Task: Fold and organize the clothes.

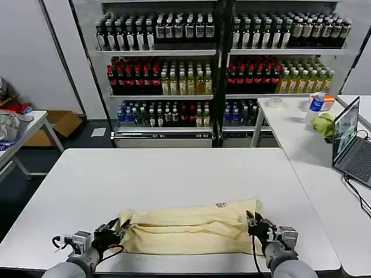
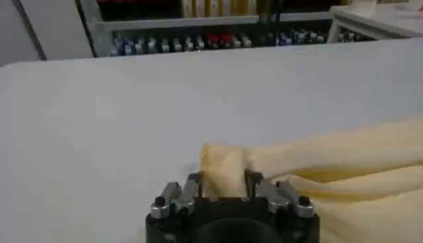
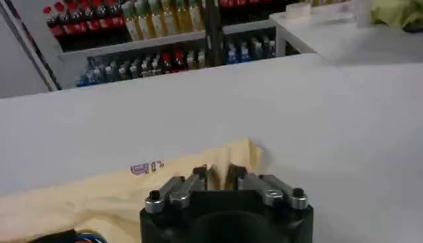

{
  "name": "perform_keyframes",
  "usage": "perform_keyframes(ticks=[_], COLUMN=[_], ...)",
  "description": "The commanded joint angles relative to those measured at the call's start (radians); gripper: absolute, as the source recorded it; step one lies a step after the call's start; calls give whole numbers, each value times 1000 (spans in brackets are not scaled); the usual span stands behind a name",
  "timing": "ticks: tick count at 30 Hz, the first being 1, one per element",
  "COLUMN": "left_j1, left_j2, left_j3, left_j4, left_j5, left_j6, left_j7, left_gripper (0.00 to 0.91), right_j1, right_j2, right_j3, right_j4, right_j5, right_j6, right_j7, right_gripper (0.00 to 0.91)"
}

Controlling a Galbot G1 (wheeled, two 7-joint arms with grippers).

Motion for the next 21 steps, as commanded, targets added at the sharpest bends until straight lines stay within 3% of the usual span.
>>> perform_keyframes(ticks=[1,14,15,16,17,19,21], left_j1=[9,-16,-19,-20,-18,-2,9], left_j2=[-26,-106,-109,-112,-112,-115,-115], left_j3=[-8,50,50,50,51,50,50], left_j4=[7,65,66,66,64,54,44], left_j5=[27,13,-1,-13,-18,-25,-25], left_j6=[-12,-3,2,4,4,-6,-16], left_j7=[-19,-31,-31,-30,-29,-22,-15], left_gripper=[907,907,846,635,252,30,20], right_j1=[-33,-38,-38,-38,-37,-37,-38], right_j2=[11,25,25,25,25,27,29], right_j3=[43,14,12,11,10,9,9], right_j4=[29,5,5,5,4,4,7], right_j5=[-142,-151,-151,-151,-151,-150,-149], right_j6=[218,221,221,220,221,221,220], right_j7=[-25,-19,-18,-18,-18,-16,-14], right_gripper=[907,907,907,907,907,907,907])
